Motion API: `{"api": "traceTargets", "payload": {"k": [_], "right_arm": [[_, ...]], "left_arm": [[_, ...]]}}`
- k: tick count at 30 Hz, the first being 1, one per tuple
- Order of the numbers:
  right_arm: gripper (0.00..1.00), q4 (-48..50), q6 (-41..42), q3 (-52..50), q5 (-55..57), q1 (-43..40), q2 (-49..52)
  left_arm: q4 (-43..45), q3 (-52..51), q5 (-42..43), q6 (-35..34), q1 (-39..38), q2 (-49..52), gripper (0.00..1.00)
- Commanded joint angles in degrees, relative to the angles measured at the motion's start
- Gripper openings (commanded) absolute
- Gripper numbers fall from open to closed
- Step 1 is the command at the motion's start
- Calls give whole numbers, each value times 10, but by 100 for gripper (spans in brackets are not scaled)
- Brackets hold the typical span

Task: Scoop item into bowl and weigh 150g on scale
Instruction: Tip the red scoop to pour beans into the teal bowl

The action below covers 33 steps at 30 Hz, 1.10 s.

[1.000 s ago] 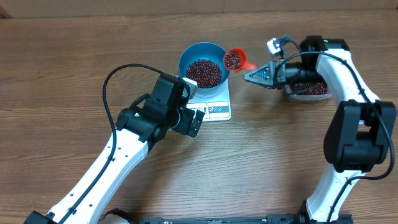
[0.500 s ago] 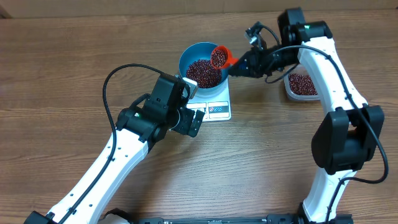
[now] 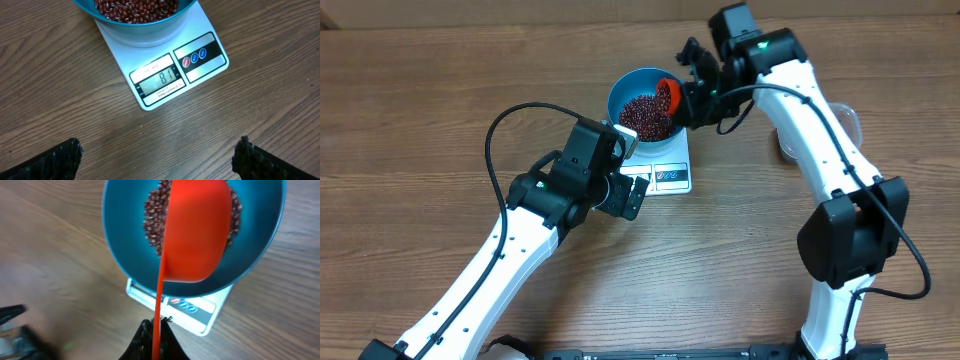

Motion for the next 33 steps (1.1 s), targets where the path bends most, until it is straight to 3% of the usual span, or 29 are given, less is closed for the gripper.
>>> {"api": "traceTargets", "payload": {"k": [1, 33], "right_arm": [[4, 11, 10, 19, 83, 16, 2], [4, 42, 16, 20, 463, 152, -4]], "left_arm": [[0, -2, -2, 14, -4, 1, 100], [0, -2, -2, 14, -4, 1, 100]]}}
